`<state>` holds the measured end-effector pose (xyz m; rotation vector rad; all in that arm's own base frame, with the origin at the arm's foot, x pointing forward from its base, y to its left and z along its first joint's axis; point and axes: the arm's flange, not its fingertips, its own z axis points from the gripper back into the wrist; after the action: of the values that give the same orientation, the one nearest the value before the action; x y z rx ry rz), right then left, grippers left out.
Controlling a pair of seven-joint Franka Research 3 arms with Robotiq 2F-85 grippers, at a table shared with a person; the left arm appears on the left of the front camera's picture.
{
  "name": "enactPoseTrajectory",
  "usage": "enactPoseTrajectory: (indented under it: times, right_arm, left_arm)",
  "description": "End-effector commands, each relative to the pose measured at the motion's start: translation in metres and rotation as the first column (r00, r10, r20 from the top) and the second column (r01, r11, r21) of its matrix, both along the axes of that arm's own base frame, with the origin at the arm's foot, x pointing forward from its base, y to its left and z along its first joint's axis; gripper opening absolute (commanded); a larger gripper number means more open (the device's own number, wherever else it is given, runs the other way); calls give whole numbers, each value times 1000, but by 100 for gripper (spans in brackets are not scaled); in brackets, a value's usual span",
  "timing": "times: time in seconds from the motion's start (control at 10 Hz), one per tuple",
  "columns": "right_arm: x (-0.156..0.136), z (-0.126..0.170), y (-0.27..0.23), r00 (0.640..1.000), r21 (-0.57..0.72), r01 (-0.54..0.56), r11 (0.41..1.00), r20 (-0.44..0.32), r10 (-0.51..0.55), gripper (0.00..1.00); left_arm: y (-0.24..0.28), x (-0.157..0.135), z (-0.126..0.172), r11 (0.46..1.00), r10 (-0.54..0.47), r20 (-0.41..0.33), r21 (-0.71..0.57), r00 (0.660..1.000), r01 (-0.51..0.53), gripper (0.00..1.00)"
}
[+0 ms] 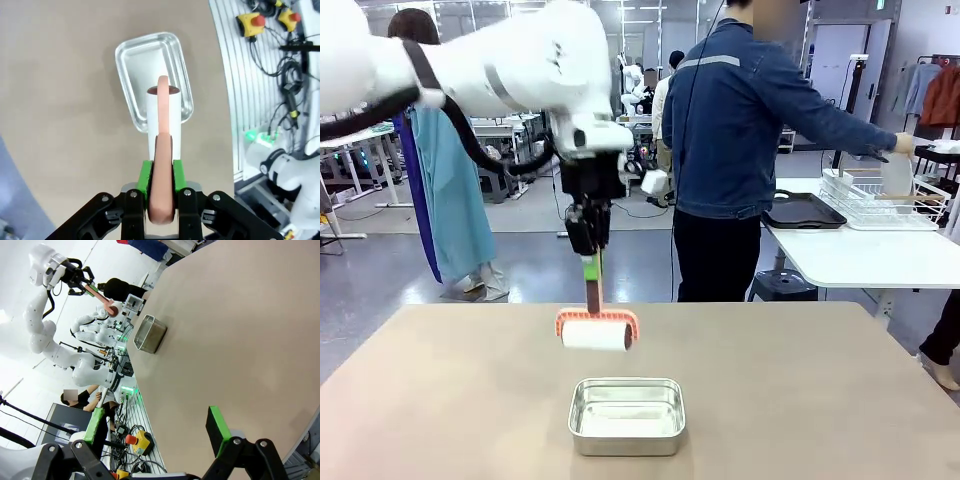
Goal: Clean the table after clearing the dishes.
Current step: Place the Lint Roller back on top of the Airtight Container.
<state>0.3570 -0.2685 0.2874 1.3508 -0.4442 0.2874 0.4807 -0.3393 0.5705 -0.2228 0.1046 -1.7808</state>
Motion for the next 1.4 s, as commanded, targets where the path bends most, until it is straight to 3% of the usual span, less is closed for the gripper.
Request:
enactPoseTrajectory:
  times: [0.0, 0.2, 0.5, 0.7, 0.8, 1.3]
  right_arm:
    - [-2, 3, 1, 1000, -16, -3, 1000, -7, 3, 100]
    - [-2, 3, 1, 1000, -16, -3, 1000, -7, 3, 100]
    - [-2, 3, 1, 1000, -16, -3, 1000, -7, 3, 100]
    - [-2, 3, 1, 1000, -16, -3, 1000, -7, 3, 100]
    - [-2, 3, 1, 1000, -16, -3, 1000, -7, 3, 100]
    - [-2, 3, 1, 1000, -16, -3, 1000, -7, 3, 100]
  left_arm:
    - [-12, 16, -6, 998, 2, -81, -56, 997, -7, 21]
    - [-30, 31, -48, 997, -8, -126, -76, 992, -1, 21]
    - [-49, 51, -93, 1000, -13, -207, 10, 978, 15, 21]
    - [-53, 58, -112, 999, -47, -215, 16, 975, 52, 21]
    - [-57, 63, -121, 998, -48, -180, 26, 982, 54, 21]
    - [-60, 85, -173, 999, -15, -220, 39, 975, 24, 21]
